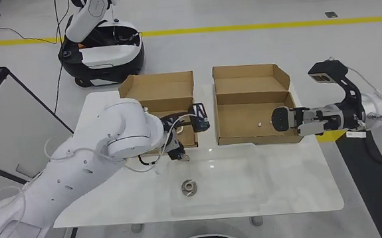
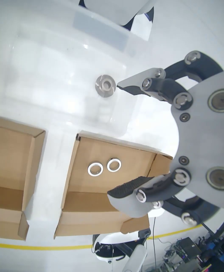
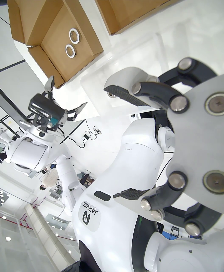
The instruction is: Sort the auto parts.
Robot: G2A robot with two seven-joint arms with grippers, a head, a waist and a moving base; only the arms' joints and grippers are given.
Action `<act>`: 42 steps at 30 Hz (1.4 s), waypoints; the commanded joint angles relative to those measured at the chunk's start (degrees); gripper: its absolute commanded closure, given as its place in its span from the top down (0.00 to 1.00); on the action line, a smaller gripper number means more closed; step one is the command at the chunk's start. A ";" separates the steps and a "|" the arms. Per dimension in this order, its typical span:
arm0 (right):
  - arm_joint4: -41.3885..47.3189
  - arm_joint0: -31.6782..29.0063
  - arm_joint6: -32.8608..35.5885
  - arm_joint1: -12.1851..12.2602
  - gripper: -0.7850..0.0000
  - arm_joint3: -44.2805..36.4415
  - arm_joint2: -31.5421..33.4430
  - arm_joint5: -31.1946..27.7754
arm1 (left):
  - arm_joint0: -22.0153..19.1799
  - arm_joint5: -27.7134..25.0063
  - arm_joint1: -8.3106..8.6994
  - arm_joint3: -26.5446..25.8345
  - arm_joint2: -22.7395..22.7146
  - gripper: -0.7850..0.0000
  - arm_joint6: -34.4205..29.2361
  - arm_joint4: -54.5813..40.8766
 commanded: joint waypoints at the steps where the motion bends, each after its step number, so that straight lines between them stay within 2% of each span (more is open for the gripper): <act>1: 0.00 0.00 0.00 0.00 1.00 0.00 0.00 0.00 | -0.48 0.72 0.67 -1.82 0.57 1.00 -0.69 -1.52; 8: 0.00 0.00 0.00 0.00 1.00 0.00 0.00 0.00 | -0.63 1.33 1.90 -5.21 3.61 1.00 -1.29 -3.51; 12: 0.00 0.00 0.00 0.00 1.00 0.00 0.00 0.00 | -0.50 1.55 1.66 -5.68 4.82 1.00 -1.24 -3.62; 16: 0.00 0.00 0.00 0.00 1.00 0.00 0.00 0.00 | -0.13 5.20 1.10 -5.67 5.24 1.00 1.06 -4.95; 34: 0.00 0.00 0.00 0.00 1.00 0.00 0.00 0.00 | 0.03 5.19 1.08 -5.68 5.28 1.00 1.47 -5.08; 38: 0.00 0.00 0.00 0.00 1.00 0.00 0.00 0.00 | -0.17 5.56 0.47 -5.52 6.82 1.00 1.08 -5.28; 42: 0.00 0.00 0.00 0.00 1.00 0.00 0.00 0.00 | -2.48 6.31 -1.16 -4.89 9.66 1.00 0.16 -5.86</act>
